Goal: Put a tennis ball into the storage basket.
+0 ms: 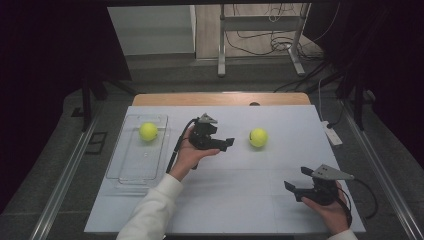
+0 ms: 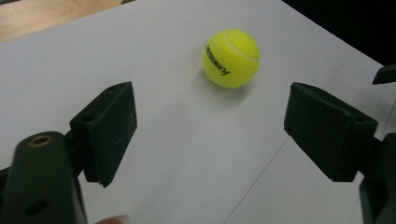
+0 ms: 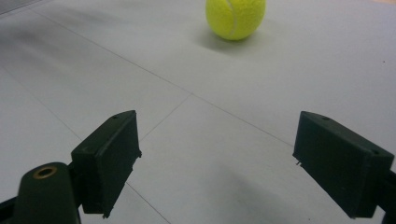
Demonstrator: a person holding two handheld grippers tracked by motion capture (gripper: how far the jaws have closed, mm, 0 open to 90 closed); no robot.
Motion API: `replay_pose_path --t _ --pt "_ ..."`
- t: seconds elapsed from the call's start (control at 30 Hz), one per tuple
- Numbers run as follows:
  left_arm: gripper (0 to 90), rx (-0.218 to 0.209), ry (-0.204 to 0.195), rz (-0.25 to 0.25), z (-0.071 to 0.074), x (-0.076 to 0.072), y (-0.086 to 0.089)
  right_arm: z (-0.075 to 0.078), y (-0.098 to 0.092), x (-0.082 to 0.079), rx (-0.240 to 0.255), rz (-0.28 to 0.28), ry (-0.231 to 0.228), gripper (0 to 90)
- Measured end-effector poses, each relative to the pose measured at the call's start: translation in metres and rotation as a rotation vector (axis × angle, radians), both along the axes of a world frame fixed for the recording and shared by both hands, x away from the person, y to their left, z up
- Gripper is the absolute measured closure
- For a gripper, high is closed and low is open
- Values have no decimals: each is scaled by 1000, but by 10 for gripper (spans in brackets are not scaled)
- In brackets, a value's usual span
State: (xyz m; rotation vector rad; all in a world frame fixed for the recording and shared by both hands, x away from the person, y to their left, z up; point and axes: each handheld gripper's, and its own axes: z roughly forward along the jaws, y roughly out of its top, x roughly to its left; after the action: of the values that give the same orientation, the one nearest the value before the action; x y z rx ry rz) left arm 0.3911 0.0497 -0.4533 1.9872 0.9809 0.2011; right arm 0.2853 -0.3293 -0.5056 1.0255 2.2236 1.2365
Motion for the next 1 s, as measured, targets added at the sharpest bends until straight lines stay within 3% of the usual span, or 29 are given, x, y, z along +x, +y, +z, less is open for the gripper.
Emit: replay_pose_path --t 1.0 --pt "180 16 27 -26 -10 20 -29 1 0 -2 12 -4 0 147"
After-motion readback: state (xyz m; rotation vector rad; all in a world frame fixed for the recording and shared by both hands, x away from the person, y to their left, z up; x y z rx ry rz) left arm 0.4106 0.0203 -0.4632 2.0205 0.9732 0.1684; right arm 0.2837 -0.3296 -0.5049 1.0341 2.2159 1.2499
